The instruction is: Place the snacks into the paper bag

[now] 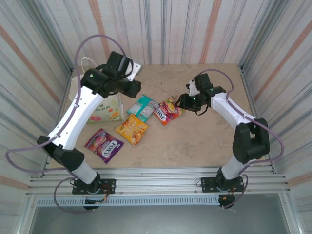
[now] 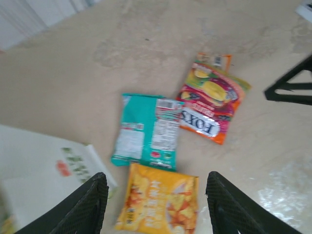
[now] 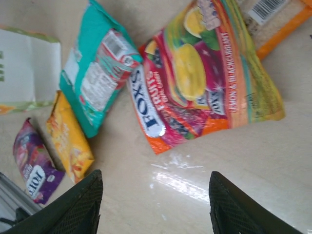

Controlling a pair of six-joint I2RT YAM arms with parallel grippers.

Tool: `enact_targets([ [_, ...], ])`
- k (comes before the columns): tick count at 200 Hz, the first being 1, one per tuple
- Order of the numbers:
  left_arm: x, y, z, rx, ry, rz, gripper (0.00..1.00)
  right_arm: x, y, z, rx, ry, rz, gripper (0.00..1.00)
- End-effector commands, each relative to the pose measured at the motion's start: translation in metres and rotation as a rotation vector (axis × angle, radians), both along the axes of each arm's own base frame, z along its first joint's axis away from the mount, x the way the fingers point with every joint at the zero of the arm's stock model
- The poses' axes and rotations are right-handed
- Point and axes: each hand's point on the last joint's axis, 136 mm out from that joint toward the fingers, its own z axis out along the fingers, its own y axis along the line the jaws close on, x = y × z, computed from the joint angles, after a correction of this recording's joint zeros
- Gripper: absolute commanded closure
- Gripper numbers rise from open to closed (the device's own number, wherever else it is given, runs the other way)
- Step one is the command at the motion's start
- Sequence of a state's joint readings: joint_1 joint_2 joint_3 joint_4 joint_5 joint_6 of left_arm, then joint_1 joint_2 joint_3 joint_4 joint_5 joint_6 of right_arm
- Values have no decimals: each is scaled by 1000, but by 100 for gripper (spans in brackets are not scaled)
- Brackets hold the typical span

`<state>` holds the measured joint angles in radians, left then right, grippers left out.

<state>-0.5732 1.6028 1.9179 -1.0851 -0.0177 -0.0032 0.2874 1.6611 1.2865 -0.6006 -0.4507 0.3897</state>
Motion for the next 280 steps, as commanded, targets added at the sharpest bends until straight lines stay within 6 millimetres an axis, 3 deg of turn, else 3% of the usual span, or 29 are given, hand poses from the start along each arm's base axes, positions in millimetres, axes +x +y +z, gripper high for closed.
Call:
enact_targets([
  [1, -6, -39, 2, -158, 18, -45, 43, 9, -7, 0, 28, 19, 126, 39],
  [35, -12, -72, -31, -214, 121, -72, 45, 40, -32, -21, -26, 50, 153, 34],
  [57, -13, -87, -44, -221, 138, -98, 45, 53, -32, -36, 0, 55, 194, 33],
  [145, 4, -115, -62, -239, 172, -137, 46, 43, -14, -87, 112, 181, 332, 32],
  [188, 5, -121, -66, -248, 189, -150, 46, 40, 1, -100, 175, 207, 360, 33],
  [220, 6, -121, -66, -246, 184, -148, 46, 34, 13, -103, 233, 221, 392, 40],
  [251, 7, -119, -68, -232, 174, -148, 46, 34, 19, -103, 264, 210, 390, 58],
  [280, 10, -119, -65, -232, 165, -144, 46, 35, 20, -86, 290, 159, 391, 78],
])
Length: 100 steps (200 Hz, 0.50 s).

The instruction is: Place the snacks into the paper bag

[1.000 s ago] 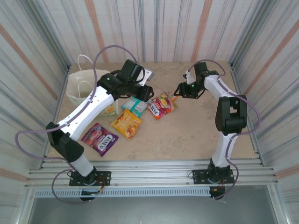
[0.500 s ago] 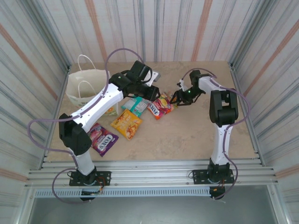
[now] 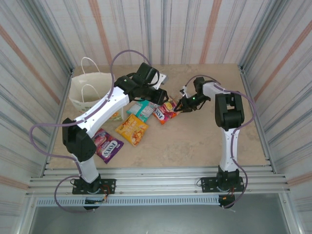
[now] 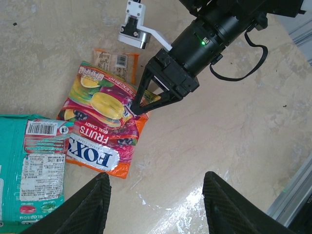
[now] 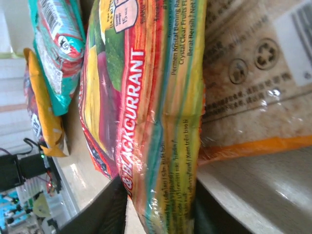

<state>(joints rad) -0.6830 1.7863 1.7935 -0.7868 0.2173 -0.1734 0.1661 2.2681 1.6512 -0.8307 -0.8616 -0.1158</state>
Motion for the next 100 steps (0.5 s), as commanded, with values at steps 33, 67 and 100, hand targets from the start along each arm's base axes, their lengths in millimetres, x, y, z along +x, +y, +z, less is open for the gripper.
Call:
enact_targets([
  [33, 3, -5, 19, -36, -36, -1, 46, -2, 1, 40, 63, -94, -17, 92],
  [67, -1, -3, 23, -50, -36, 2, 46, -8, -5, 66, 43, -200, -45, 100],
  [100, -8, -2, 31, -74, -41, 0, 46, -17, -16, 92, -26, -308, -40, 100],
])
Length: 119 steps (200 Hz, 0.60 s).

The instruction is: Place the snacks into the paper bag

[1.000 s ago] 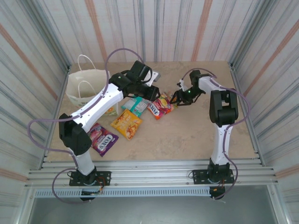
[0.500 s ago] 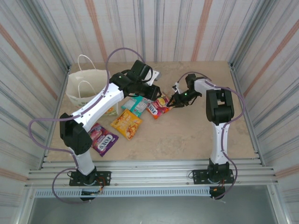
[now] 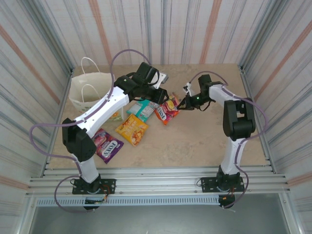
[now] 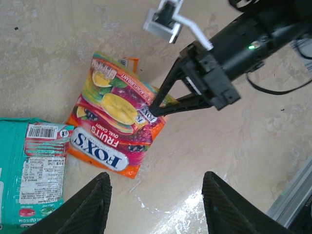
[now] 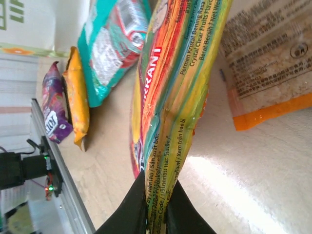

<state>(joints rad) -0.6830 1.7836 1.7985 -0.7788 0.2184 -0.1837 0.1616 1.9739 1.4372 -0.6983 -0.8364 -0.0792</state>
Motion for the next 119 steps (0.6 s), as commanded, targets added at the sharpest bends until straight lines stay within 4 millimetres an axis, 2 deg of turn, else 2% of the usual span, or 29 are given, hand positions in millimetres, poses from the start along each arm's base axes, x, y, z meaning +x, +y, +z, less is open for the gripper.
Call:
enact_targets([
  [1, -9, -1, 26, -58, -35, -6, 46, 0, -9, 31, -37, -124, -11, 100],
  [42, -15, 2, 30, -92, -61, -7, 46, -15, -26, 67, -167, -295, 61, 100],
  [75, -21, -3, 36, -162, -116, -52, 44, -29, -39, 98, -261, -435, 145, 100],
  [119, -29, -18, 47, -259, -199, -175, 43, -55, -43, 159, -270, -737, 295, 100],
])
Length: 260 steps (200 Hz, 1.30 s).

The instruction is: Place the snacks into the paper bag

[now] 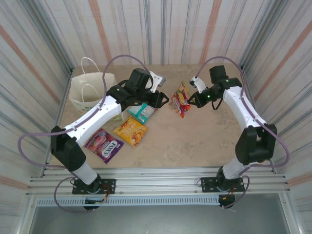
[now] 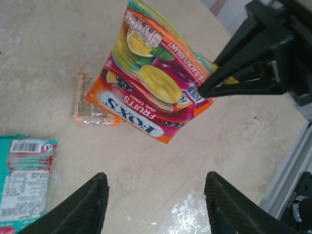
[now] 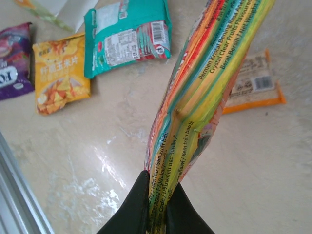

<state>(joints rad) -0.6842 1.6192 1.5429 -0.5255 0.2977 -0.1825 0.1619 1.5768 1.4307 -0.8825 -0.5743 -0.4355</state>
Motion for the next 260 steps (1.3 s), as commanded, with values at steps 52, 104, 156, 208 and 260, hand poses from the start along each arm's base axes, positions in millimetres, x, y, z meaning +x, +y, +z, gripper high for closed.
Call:
enact_targets([
  [52, -24, -27, 52, -147, -274, -297, 39, -57, -5, 109, 9, -544, 316, 100],
  [104, -41, -22, 63, -110, -422, -442, 36, -88, -5, 129, 92, -588, 393, 100],
  [156, -44, -8, 72, -47, -536, -469, 32, -97, -3, 123, 101, -550, 418, 100],
  [208, -62, -19, 68, -65, -497, -606, 34, -99, 6, 120, 136, -521, 452, 100],
  [260, -80, -36, 62, -110, -438, -723, 47, -97, 15, 117, 174, -506, 478, 100],
])
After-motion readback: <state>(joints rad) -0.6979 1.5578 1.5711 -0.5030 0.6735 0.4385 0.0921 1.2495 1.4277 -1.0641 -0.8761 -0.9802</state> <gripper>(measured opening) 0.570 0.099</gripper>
